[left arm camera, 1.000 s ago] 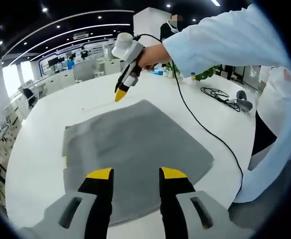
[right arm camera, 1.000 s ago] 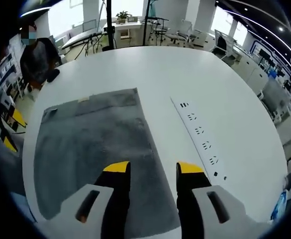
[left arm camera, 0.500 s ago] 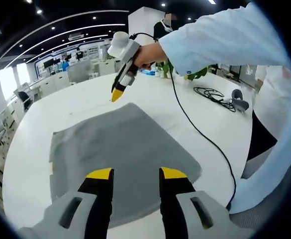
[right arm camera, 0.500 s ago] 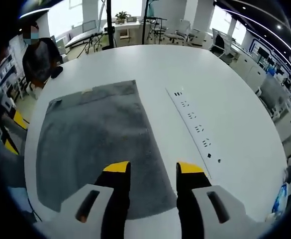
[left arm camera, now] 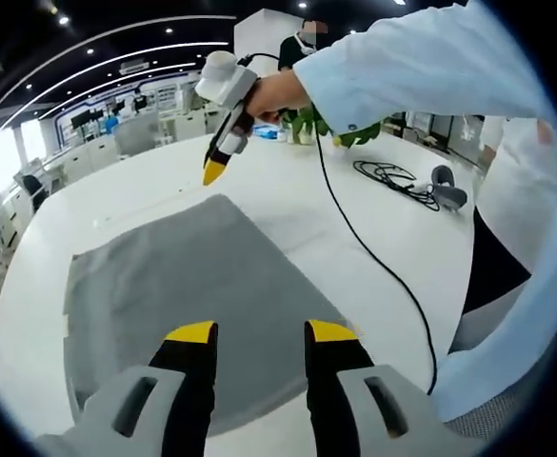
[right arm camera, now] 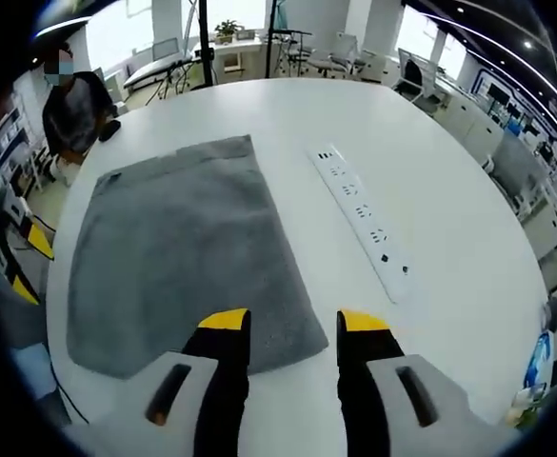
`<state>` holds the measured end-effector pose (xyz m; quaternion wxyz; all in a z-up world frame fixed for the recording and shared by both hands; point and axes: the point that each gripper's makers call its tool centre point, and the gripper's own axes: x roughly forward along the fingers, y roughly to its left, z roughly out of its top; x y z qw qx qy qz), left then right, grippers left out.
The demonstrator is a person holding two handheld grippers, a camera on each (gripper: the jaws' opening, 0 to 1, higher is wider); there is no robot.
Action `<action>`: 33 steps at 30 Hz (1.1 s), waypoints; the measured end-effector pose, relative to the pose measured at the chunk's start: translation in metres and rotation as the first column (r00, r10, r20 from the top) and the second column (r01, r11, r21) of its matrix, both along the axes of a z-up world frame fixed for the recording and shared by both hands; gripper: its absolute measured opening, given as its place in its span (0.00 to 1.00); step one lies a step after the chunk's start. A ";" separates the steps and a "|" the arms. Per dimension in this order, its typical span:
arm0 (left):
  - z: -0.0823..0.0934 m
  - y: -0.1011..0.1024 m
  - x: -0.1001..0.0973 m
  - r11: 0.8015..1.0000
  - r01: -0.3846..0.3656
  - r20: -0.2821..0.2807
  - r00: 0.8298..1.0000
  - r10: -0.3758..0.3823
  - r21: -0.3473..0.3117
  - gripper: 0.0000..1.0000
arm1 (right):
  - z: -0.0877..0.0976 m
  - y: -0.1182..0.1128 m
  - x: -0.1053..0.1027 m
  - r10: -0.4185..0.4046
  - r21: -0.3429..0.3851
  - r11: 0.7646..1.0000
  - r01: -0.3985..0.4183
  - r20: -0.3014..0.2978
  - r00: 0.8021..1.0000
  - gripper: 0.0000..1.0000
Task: Fold the towel on the table until its edges align and the towel forms a compact rectangular stack.
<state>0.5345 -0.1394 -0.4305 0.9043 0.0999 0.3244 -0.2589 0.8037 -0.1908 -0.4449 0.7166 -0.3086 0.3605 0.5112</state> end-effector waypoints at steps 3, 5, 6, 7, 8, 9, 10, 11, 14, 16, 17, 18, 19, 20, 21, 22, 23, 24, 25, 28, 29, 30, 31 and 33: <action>0.000 -0.009 0.001 1.000 0.008 -0.004 1.000 -0.008 -0.002 0.39 | -0.003 -0.011 0.001 -0.007 -0.005 1.000 0.007 -0.002 1.000 0.35; -0.001 -0.014 0.001 1.000 0.014 -0.005 1.000 -0.014 -0.002 0.39 | -0.004 -0.017 0.002 -0.012 -0.002 1.000 0.012 -0.005 1.000 0.35; -0.002 -0.016 0.002 1.000 0.019 -0.007 1.000 -0.019 -0.003 0.39 | -0.004 -0.020 0.002 -0.013 -0.004 1.000 0.013 -0.005 1.000 0.35; -0.002 -0.018 0.002 1.000 0.022 -0.006 1.000 -0.022 -0.001 0.39 | -0.003 -0.022 0.002 -0.015 -0.004 1.000 0.015 -0.004 1.000 0.35; -0.003 -0.021 0.002 1.000 0.025 -0.009 1.000 -0.025 -0.002 0.39 | -0.003 -0.024 0.001 -0.018 -0.004 1.000 0.018 -0.005 1.000 0.35; -0.003 -0.022 0.002 1.000 0.028 -0.010 1.000 -0.028 -0.003 0.39 | -0.002 -0.026 0.001 -0.019 -0.004 1.000 0.019 -0.006 1.000 0.35; -0.003 -0.024 0.002 1.000 0.030 -0.011 0.999 -0.030 -0.001 0.39 | -0.002 -0.027 0.000 -0.019 -0.005 1.000 0.019 -0.004 1.000 0.35; -0.002 -0.027 0.002 0.999 0.034 -0.011 0.999 -0.034 0.001 0.39 | 0.000 -0.029 -0.001 -0.019 -0.005 1.000 0.019 -0.001 1.000 0.35; -0.003 -0.030 0.001 0.999 0.041 -0.018 0.999 -0.041 0.005 0.39 | -0.002 -0.031 0.001 -0.017 -0.009 1.000 0.017 -0.002 1.000 0.35; -0.005 -0.031 0.000 0.999 0.044 -0.027 0.999 -0.044 0.008 0.39 | -0.003 -0.031 0.002 -0.015 -0.007 1.000 0.015 -0.004 1.000 0.35; -0.007 -0.032 -0.001 0.999 0.047 -0.034 0.998 -0.047 0.009 0.39 | -0.004 -0.031 0.004 -0.014 -0.008 1.000 0.014 -0.007 1.000 0.34; -0.009 -0.033 -0.002 0.999 0.049 -0.042 0.998 -0.049 0.011 0.39 | -0.006 -0.031 0.005 -0.012 -0.011 1.000 0.012 -0.008 1.000 0.34; -0.011 -0.034 -0.002 0.999 0.052 -0.047 0.998 -0.052 0.012 0.39 | -0.007 -0.031 0.005 -0.009 -0.013 1.000 0.009 -0.008 1.000 0.34; -0.015 -0.037 -0.003 0.998 0.061 -0.058 0.997 -0.060 0.013 0.39 | -0.008 -0.029 0.005 -0.005 -0.013 1.000 0.005 -0.015 1.000 0.33; -0.018 -0.040 -0.004 0.998 0.067 -0.065 0.996 -0.066 0.014 0.38 | -0.011 -0.028 0.003 -0.003 -0.015 1.000 0.003 -0.025 1.000 0.32; -0.020 -0.043 -0.005 0.997 0.072 -0.069 0.995 -0.071 0.013 0.38 | -0.013 -0.027 0.004 -0.001 -0.019 1.000 0.001 -0.029 1.000 0.31; -0.022 -0.047 -0.006 0.997 0.078 -0.072 0.994 -0.077 0.013 0.38 | -0.017 -0.027 0.005 0.004 -0.022 1.000 -0.005 -0.030 1.000 0.31; -0.023 -0.048 -0.006 0.997 0.080 -0.073 0.994 -0.078 0.013 0.38 | -0.018 -0.026 0.005 0.005 -0.023 1.000 -0.006 -0.031 1.000 0.31; -0.026 -0.051 -0.007 0.996 0.084 -0.077 0.994 -0.083 0.010 0.38 | -0.020 -0.024 0.005 0.006 -0.023 1.000 -0.007 -0.033 0.999 0.31; -0.035 -0.059 -0.011 0.996 0.092 -0.091 0.992 -0.091 0.005 0.37 | -0.030 -0.020 0.007 0.019 -0.036 0.999 -0.021 -0.046 0.999 0.30; -0.038 -0.060 -0.012 0.996 0.093 -0.097 0.991 -0.092 0.003 0.37 | -0.032 -0.019 0.006 0.022 -0.041 0.999 -0.024 -0.047 0.999 0.29; -0.043 -0.062 -0.013 0.995 0.095 -0.107 0.990 -0.094 0.000 0.37 | -0.035 -0.018 0.005 0.023 -0.040 0.999 -0.025 -0.051 0.998 0.29; -0.045 -0.064 -0.016 0.995 0.098 -0.112 0.989 -0.097 -0.001 0.36 | -0.038 -0.017 0.004 0.023 -0.039 0.999 -0.025 -0.056 0.998 0.29; -0.050 -0.068 -0.019 0.995 0.104 -0.124 0.987 -0.103 0.003 0.36 | -0.047 -0.016 0.004 0.029 -0.047 0.998 -0.032 -0.064 0.998 0.28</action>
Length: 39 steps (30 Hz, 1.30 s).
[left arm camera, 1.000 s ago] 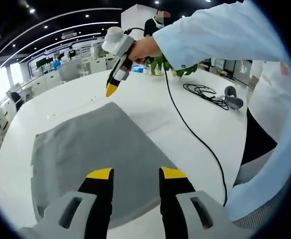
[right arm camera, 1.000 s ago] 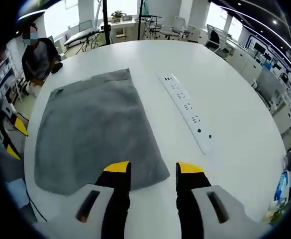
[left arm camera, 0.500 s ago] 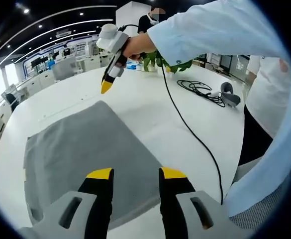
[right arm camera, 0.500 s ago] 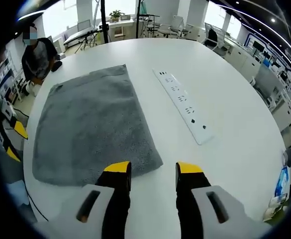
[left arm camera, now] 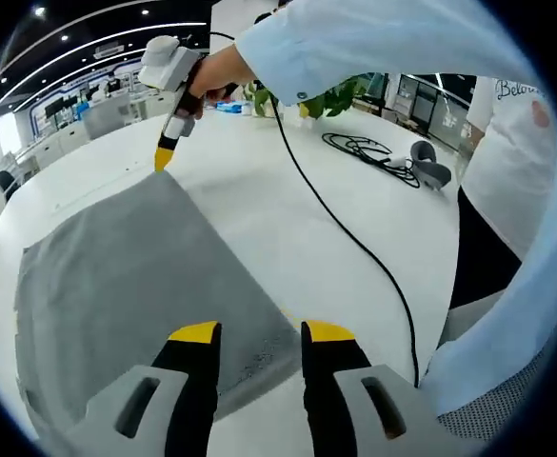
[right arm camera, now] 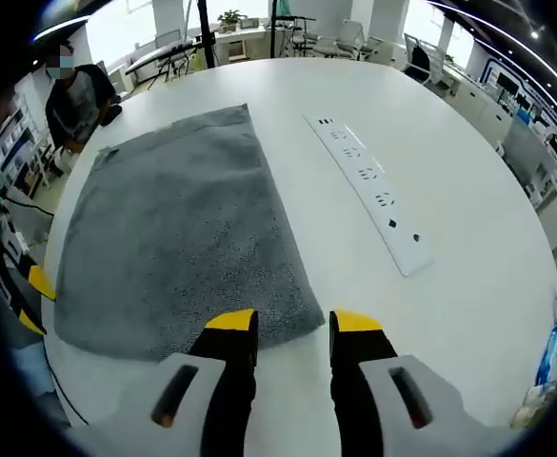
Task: Fold the towel on the table until its edges align and the towel forms a compact rectangular stack.
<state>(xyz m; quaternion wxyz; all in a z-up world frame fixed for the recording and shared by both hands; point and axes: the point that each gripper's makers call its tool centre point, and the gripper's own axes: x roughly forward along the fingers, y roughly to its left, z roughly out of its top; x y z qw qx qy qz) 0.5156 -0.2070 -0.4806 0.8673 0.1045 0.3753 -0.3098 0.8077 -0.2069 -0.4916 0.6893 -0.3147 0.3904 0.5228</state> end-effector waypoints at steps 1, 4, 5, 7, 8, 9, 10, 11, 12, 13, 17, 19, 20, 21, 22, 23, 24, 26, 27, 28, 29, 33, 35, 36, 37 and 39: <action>-0.002 -0.001 -0.001 1.000 0.002 -0.003 1.000 -0.002 0.003 0.35 | -0.002 0.000 -0.002 0.002 -0.003 1.000 -0.002 -0.004 1.000 0.28; -0.009 -0.005 -0.002 1.000 0.013 -0.002 1.000 -0.013 0.015 0.34 | -0.008 0.003 -0.002 0.006 -0.003 1.000 -0.006 -0.007 1.000 0.27; -0.011 -0.005 -0.002 1.000 0.015 -0.005 1.000 -0.015 0.021 0.34 | -0.009 0.004 -0.001 0.005 0.001 1.000 -0.005 -0.007 1.000 0.27; -0.014 -0.007 -0.003 0.999 0.023 -0.014 1.000 -0.022 0.031 0.34 | -0.013 0.004 0.001 0.005 -0.003 1.000 -0.005 -0.012 1.000 0.27; -0.016 -0.007 -0.004 0.999 0.027 -0.018 1.000 -0.026 0.036 0.33 | -0.014 0.003 0.001 0.008 -0.006 1.000 -0.008 -0.012 1.000 0.26; -0.018 -0.008 -0.005 0.999 0.031 -0.021 0.999 -0.030 0.041 0.32 | -0.014 0.002 0.001 0.008 -0.008 1.000 -0.008 -0.012 1.000 0.26; -0.020 -0.008 -0.006 0.998 0.038 -0.026 0.999 -0.037 0.046 0.30 | -0.015 0.002 0.002 0.007 -0.007 1.000 -0.007 -0.013 1.000 0.25; -0.022 -0.008 -0.007 0.998 0.040 -0.027 0.999 -0.038 0.053 0.30 | -0.015 0.001 0.001 0.006 -0.004 1.000 -0.006 -0.015 1.000 0.25; -0.024 -0.007 -0.007 0.998 0.039 -0.029 0.999 -0.038 0.056 0.30 | -0.016 0.000 0.001 0.005 -0.005 1.000 -0.005 -0.016 1.000 0.25; -0.025 -0.007 -0.007 0.998 0.037 -0.031 0.999 -0.035 0.057 0.30 | -0.017 -0.001 0.002 0.007 -0.007 1.000 -0.007 -0.017 1.000 0.25; -0.032 -0.008 -0.012 0.998 0.035 -0.047 0.998 -0.032 0.057 0.30 | -0.019 -0.002 0.003 0.011 -0.009 1.000 -0.011 -0.017 1.000 0.24; -0.032 -0.007 -0.014 0.997 0.036 -0.045 0.998 -0.034 0.062 0.31 | -0.021 -0.004 0.002 0.010 -0.012 1.000 -0.010 -0.019 1.000 0.23; -0.032 -0.007 -0.014 0.997 0.034 -0.044 0.999 -0.031 0.064 0.30 | -0.022 -0.005 0.002 0.011 -0.015 1.000 -0.011 -0.019 1.000 0.22; -0.032 -0.006 -0.014 0.997 0.033 -0.044 0.999 -0.030 0.063 0.30 | -0.020 -0.005 0.000 0.011 -0.016 1.000 -0.012 -0.019 1.000 0.22; -0.033 -0.006 -0.013 0.998 0.031 -0.046 0.999 -0.028 0.061 0.30 | -0.020 -0.005 -0.001 0.013 -0.016 1.000 -0.013 -0.020 1.000 0.22; -0.033 -0.006 -0.013 0.998 0.032 -0.045 0.999 -0.029 0.062 0.30 | -0.020 -0.006 -0.002 0.015 -0.018 1.000 -0.015 -0.019 1.000 0.21; -0.034 -0.006 -0.013 0.997 0.034 -0.043 0.999 -0.031 0.067 0.29 | -0.021 -0.006 -0.002 0.018 -0.020 1.000 -0.018 -0.016 1.000 0.21; -0.035 -0.005 -0.012 0.995 0.046 -0.030 0.999 -0.043 0.093 0.28 | -0.022 -0.005 -0.001 0.020 -0.021 1.000 -0.020 -0.013 1.000 0.20; -0.035 -0.005 -0.013 0.992 0.055 -0.024 0.998 -0.053 0.111 0.28 | -0.022 -0.006 -0.002 0.022 -0.023 0.999 -0.022 -0.011 1.000 0.20; -0.035 -0.004 -0.013 0.989 0.065 -0.014 0.998 -0.063 0.134 0.27 | -0.023 -0.006 -0.003 0.022 -0.024 0.999 -0.023 -0.011 1.000 0.19; -0.033 -0.003 -0.012 0.981 0.081 0.010 0.996 -0.084 0.175 0.26 | -0.024 -0.006 -0.002 0.022 -0.024 0.999 -0.022 -0.011 1.000 0.19; -0.026 -0.010 -0.011 0.984 0.076 0.045 0.995 -0.084 0.159 0.27 | -0.024 -0.006 -0.005 0.015 -0.020 1.000 -0.015 -0.011 1.000 0.19; -0.021 -0.012 -0.008 0.987 0.068 0.056 0.995 -0.077 0.147 0.28 | -0.024 -0.006 -0.006 0.015 -0.019 1.000 -0.015 -0.013 1.000 0.19; -0.021 -0.013 -0.007 0.988 0.066 0.055 0.996 -0.075 0.142 0.27 | -0.024 -0.006 -0.006 0.015 -0.019 1.000 -0.015 -0.014 1.000 0.19; -0.022 -0.014 -0.006 0.988 0.068 0.050 0.996 -0.075 0.139 0.26 | -0.024 -0.006 -0.006 0.016 -0.020 1.000 -0.016 -0.013 1.000 0.19; -0.027 -0.014 -0.008 0.986 0.075 0.029 0.996 -0.080 0.149 0.23 | -0.024 -0.006 -0.005 0.016 -0.023 1.000 -0.017 -0.013 1.000 0.19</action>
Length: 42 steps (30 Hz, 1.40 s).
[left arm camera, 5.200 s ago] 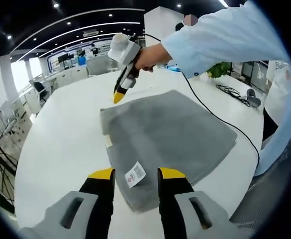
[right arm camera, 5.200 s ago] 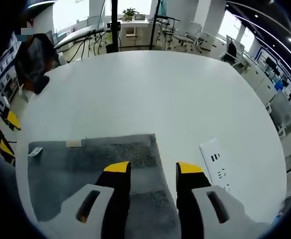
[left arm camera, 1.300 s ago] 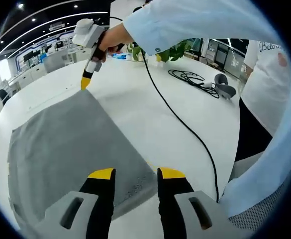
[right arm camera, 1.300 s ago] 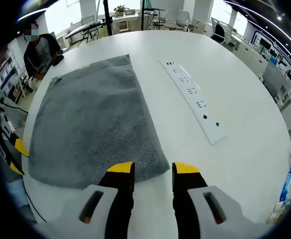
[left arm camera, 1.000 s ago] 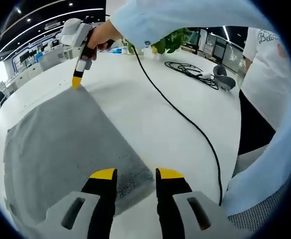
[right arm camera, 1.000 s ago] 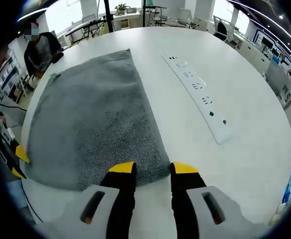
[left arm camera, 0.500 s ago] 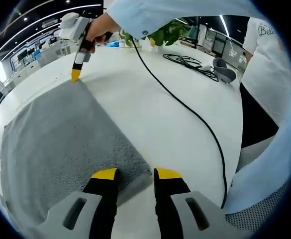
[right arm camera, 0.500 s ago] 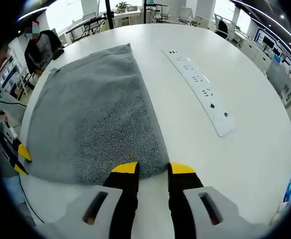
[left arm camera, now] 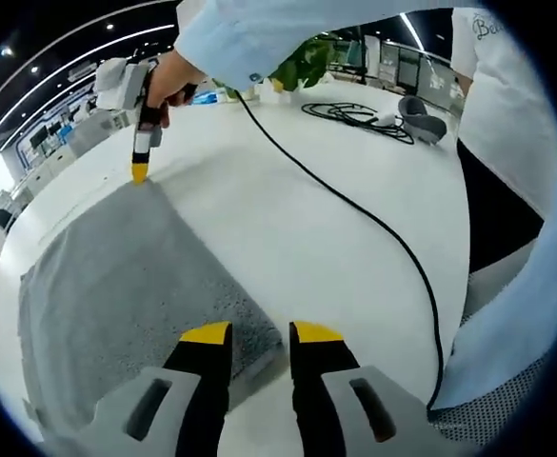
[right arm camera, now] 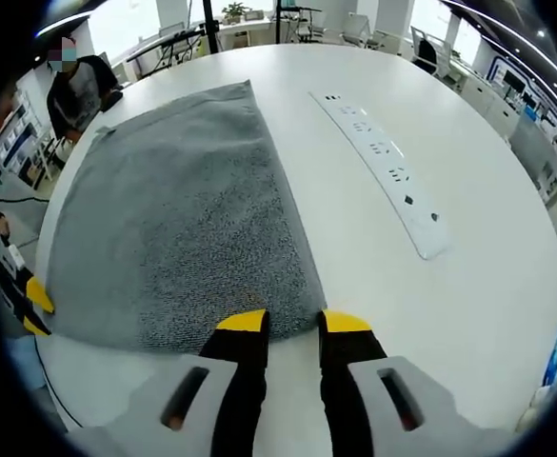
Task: Fold the towel on the table until its edges align and the towel forms a compact rectangular stack.
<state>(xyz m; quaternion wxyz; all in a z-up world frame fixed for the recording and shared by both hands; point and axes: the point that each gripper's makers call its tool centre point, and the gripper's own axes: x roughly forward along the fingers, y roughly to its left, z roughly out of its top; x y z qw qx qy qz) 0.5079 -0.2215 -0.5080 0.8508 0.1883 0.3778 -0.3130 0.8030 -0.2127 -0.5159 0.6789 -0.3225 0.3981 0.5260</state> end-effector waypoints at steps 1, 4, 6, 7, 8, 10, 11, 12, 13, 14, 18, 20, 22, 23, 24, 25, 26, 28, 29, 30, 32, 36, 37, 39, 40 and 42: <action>-0.004 0.000 -0.002 1.000 -0.001 -0.017 1.000 0.001 0.003 0.21 | 0.000 0.000 0.000 0.001 -0.001 1.000 -0.001 0.001 1.000 0.19; -0.005 -0.003 -0.006 1.000 0.004 -0.031 0.999 -0.004 0.009 0.14 | -0.001 0.000 0.001 0.005 -0.008 1.000 -0.005 0.004 1.000 0.19; -0.010 -0.005 -0.008 1.000 0.006 -0.039 0.999 -0.005 0.011 0.11 | -0.002 -0.001 0.002 0.008 -0.017 1.000 -0.008 0.004 1.000 0.18; -0.009 -0.004 -0.008 1.000 0.004 -0.035 0.999 -0.004 0.015 0.11 | -0.002 -0.001 0.003 0.006 -0.019 1.000 -0.006 0.004 1.000 0.17; -0.009 -0.002 -0.006 1.000 -0.003 -0.036 0.999 0.003 0.012 0.10 | -0.002 -0.002 0.004 0.007 -0.022 1.000 -0.007 0.004 1.000 0.16; -0.009 0.000 -0.004 1.000 -0.018 -0.044 0.999 0.018 0.000 0.07 | -0.002 -0.001 0.003 0.012 -0.026 1.000 -0.012 0.008 1.000 0.13; -0.009 0.000 -0.004 1.000 -0.019 -0.046 0.999 0.019 -0.003 0.06 | -0.002 -0.001 0.003 0.014 -0.028 1.000 -0.013 0.010 1.000 0.11; -0.009 0.000 -0.004 1.000 -0.021 -0.047 0.999 0.020 -0.006 0.05 | -0.003 -0.002 0.004 0.019 -0.032 0.999 -0.019 0.014 1.000 0.09; -0.009 -0.001 -0.005 1.000 -0.021 -0.047 0.999 0.021 -0.006 0.05 | -0.003 -0.002 0.004 0.022 -0.033 0.999 -0.021 0.014 1.000 0.07; -0.009 -0.001 -0.005 1.000 -0.018 -0.045 0.999 0.018 -0.005 0.05 | -0.003 -0.003 0.004 0.023 -0.034 0.999 -0.022 0.016 1.000 0.07; -0.008 -0.001 -0.005 0.999 -0.036 -0.047 0.998 0.036 -0.014 0.05 | -0.004 -0.003 0.007 0.029 -0.036 0.999 -0.028 0.022 0.999 0.05; -0.007 -0.001 -0.005 0.999 -0.038 -0.048 0.998 0.037 -0.014 0.05 | -0.004 -0.003 0.007 0.026 -0.036 0.999 -0.025 0.021 0.999 0.05; -0.008 -0.001 -0.005 0.999 -0.039 -0.050 0.998 0.038 -0.013 0.05 | -0.004 -0.003 0.006 0.025 -0.038 0.999 -0.024 0.020 0.999 0.04; -0.008 -0.001 -0.005 0.999 -0.041 -0.050 0.998 0.041 -0.015 0.05 | -0.004 -0.003 0.006 0.025 -0.039 0.999 -0.025 0.020 0.999 0.04; -0.007 -0.001 -0.005 0.999 -0.042 -0.050 0.998 0.042 -0.016 0.05 | -0.004 -0.003 0.006 0.024 -0.040 0.999 -0.023 0.020 1.000 0.04; -0.009 0.000 -0.005 0.999 -0.044 -0.051 0.998 0.043 -0.017 0.05 | -0.004 -0.003 0.006 0.026 -0.043 0.999 -0.025 0.021 0.999 0.04; -0.009 0.000 -0.005 0.999 -0.044 -0.050 0.998 0.043 -0.017 0.05 | -0.004 -0.003 0.006 0.028 -0.045 0.999 -0.027 0.022 0.999 0.04; -0.008 -0.001 -0.005 0.999 -0.042 -0.048 0.998 0.042 -0.014 0.05 | -0.004 -0.003 0.006 0.029 -0.048 0.998 -0.028 0.024 0.999 0.04; -0.008 0.000 -0.005 0.999 -0.044 -0.049 0.998 0.043 -0.014 0.05 | -0.004 -0.003 0.006 0.027 -0.049 0.998 -0.026 0.022 0.999 0.04; -0.008 -0.001 -0.005 0.999 -0.044 -0.051 0.998 0.043 -0.014 0.05 | -0.004 -0.003 0.006 0.026 -0.050 0.998 -0.025 0.022 0.999 0.04; -0.007 -0.001 -0.005 0.999 -0.046 -0.053 0.998 0.045 -0.014 0.05 | -0.004 -0.003 0.006 0.029 -0.052 0.998 -0.027 0.023 0.999 0.04; -0.008 0.000 -0.005 0.998 -0.052 -0.055 0.997 0.051 -0.020 0.05 | -0.005 -0.003 0.007 0.028 -0.053 0.998 -0.027 0.024 0.999 0.04; -0.008 0.000 -0.005 0.998 -0.053 -0.055 0.997 0.052 -0.021 0.05 | -0.005 -0.003 0.007 0.028 -0.053 0.998 -0.026 0.024 0.999 0.03; -0.008 0.000 -0.005 0.998 -0.056 -0.058 0.997 0.055 -0.022 0.05 | -0.005 -0.003 0.007 0.028 -0.053 0.998 -0.026 0.025 0.999 0.03; -0.007 -0.001 -0.005 0.998 -0.056 -0.058 0.997 0.054 -0.023 0.05 | -0.005 -0.003 0.006 0.027 -0.053 0.998 -0.026 0.027 0.999 0.03; -0.009 -0.001 -0.005 0.998 -0.057 -0.059 0.997 0.056 -0.024 0.05 | -0.005 -0.004 0.006 0.029 -0.054 0.998 -0.027 0.028 0.999 0.03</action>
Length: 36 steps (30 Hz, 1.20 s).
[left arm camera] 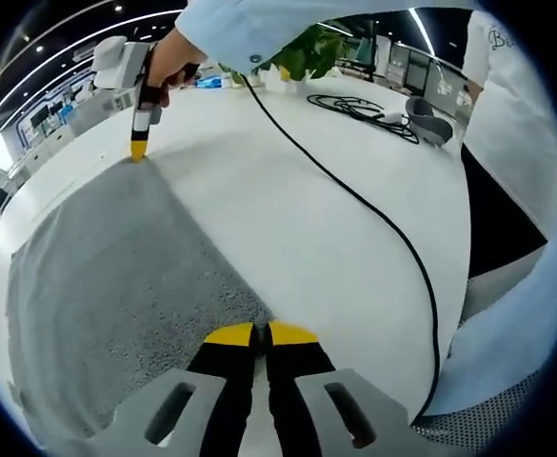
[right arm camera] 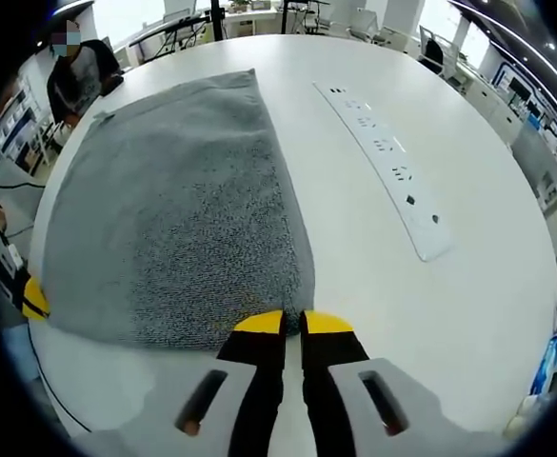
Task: Fold the towel on the table until its edges align and the towel forms a compact rectangular stack.
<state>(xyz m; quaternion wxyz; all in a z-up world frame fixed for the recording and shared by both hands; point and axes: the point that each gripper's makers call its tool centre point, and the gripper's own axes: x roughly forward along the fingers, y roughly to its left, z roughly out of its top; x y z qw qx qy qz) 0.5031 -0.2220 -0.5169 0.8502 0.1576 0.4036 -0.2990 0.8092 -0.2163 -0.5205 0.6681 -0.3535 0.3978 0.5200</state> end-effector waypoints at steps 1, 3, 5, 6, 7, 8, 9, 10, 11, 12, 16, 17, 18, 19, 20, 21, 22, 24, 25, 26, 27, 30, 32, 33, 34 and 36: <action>0.000 0.000 0.000 1.000 -0.001 -0.001 1.000 0.001 -0.001 0.05 | 0.000 0.000 0.000 0.000 -0.001 1.000 0.000 -0.001 1.000 0.03; 0.000 0.000 0.000 1.000 -0.002 0.000 1.000 0.002 0.000 0.04 | 0.000 0.000 0.000 -0.001 -0.002 1.000 0.001 -0.003 1.000 0.03; 0.000 0.000 0.000 1.000 -0.003 0.000 1.000 0.003 -0.001 0.04 | 0.000 0.000 0.000 0.000 -0.003 1.000 0.000 -0.001 1.000 0.03; 0.000 0.000 0.000 1.000 -0.003 0.000 1.000 0.003 -0.001 0.04 | 0.000 0.000 0.000 0.001 -0.003 1.000 -0.001 -0.001 1.000 0.03; 0.000 0.000 0.000 1.000 -0.004 0.000 1.000 0.004 -0.001 0.04 | 0.000 0.000 0.000 0.000 -0.003 1.000 0.000 -0.002 1.000 0.03; 0.000 0.000 0.000 1.000 -0.005 -0.001 1.000 0.005 -0.002 0.04 | 0.000 0.000 0.000 -0.001 -0.003 1.000 0.001 -0.003 1.000 0.03; 0.001 0.000 0.000 1.000 -0.006 -0.002 1.000 0.006 -0.002 0.04 | 0.000 0.000 0.000 -0.001 -0.003 1.000 0.001 -0.003 1.000 0.03; 0.002 0.000 0.000 1.000 -0.006 -0.002 1.000 0.006 -0.003 0.04 | 0.000 0.000 0.001 -0.001 -0.003 1.000 0.001 -0.003 1.000 0.02; 0.001 0.001 0.000 1.000 -0.007 -0.002 1.000 0.007 -0.004 0.04 | 0.000 0.000 0.001 -0.003 -0.004 1.000 0.003 -0.004 1.000 0.02; 0.001 0.001 0.000 1.000 -0.008 -0.001 1.000 0.008 -0.005 0.04 | 0.000 0.000 0.001 -0.004 -0.005 1.000 0.004 -0.005 1.000 0.02; 0.000 0.001 0.000 1.000 -0.011 -0.002 1.000 0.011 -0.008 0.04 | 0.000 0.000 0.001 -0.005 -0.008 1.000 0.005 -0.009 1.000 0.02; 0.001 0.001 -0.001 1.000 -0.011 -0.001 1.000 0.011 -0.007 0.04 | 0.000 0.000 0.000 -0.006 -0.009 1.000 0.006 -0.010 1.000 0.02; 0.001 0.001 -0.001 1.000 -0.011 -0.001 1.000 0.011 -0.008 0.04 | 0.000 0.000 0.000 -0.005 -0.009 1.000 0.005 -0.010 1.000 0.02; 0.000 0.001 0.000 1.000 -0.011 -0.001 1.000 0.011 -0.009 0.04 | -0.001 0.000 0.000 -0.004 -0.009 1.000 0.004 -0.010 1.000 0.02; -0.001 0.001 0.000 1.000 -0.011 -0.001 1.000 0.011 -0.009 0.04 | -0.001 0.000 0.001 -0.004 -0.009 1.000 0.004 -0.010 1.000 0.02; 0.000 0.001 0.000 1.000 -0.012 -0.001 1.000 0.012 -0.009 0.04 | -0.001 0.000 0.001 -0.004 -0.009 1.000 0.004 -0.010 1.000 0.02; 0.000 0.001 0.000 1.000 -0.012 -0.001 1.000 0.012 -0.008 0.04 | -0.001 0.000 0.001 -0.005 -0.009 1.000 0.004 -0.010 1.000 0.02; -0.001 0.001 0.000 1.000 -0.012 -0.001 1.000 0.012 -0.009 0.04 | -0.001 0.000 0.001 -0.005 -0.010 1.000 0.005 -0.011 1.000 0.02; 0.001 0.001 -0.001 1.000 -0.012 -0.001 1.000 0.012 -0.009 0.04 | -0.001 0.000 0.001 -0.005 -0.010 1.000 0.005 -0.011 1.000 0.02; 0.001 0.001 -0.001 1.000 -0.012 -0.002 1.000 0.012 -0.008 0.04 | -0.001 0.000 0.001 -0.004 -0.011 1.000 0.004 -0.010 1.000 0.02; 0.001 0.001 -0.001 1.000 -0.013 -0.002 1.000 0.013 -0.008 0.04 | -0.001 0.000 0.001 -0.004 -0.011 1.000 0.004 -0.010 1.000 0.02; 0.002 0.001 -0.001 1.000 -0.014 -0.002 1.000 0.014 -0.008 0.04 | -0.002 0.000 0.002 -0.004 -0.010 1.000 0.004 -0.010 1.000 0.02; 0.001 0.001 0.000 1.000 -0.014 -0.003 1.000 0.014 -0.008 0.04 | -0.002 0.001 0.003 -0.004 -0.009 1.000 0.004 -0.012 1.000 0.02; 0.001 0.001 0.000 1.000 -0.015 -0.003 1.000 0.015 -0.009 0.04 | -0.002 0.001 0.004 -0.004 -0.009 1.000 0.004 -0.013 1.000 0.02; 0.000 0.001 0.000 1.000 -0.015 -0.004 1.000 0.015 -0.009 0.04 | -0.002 0.001 0.004 -0.007 -0.009 1.000 0.007 -0.015 1.000 0.02; 0.001 0.001 0.000 1.000 -0.015 -0.007 1.000 0.015 -0.007 0.04 | -0.002 0.001 0.004 -0.005 -0.011 1.000 0.005 -0.015 1.000 0.02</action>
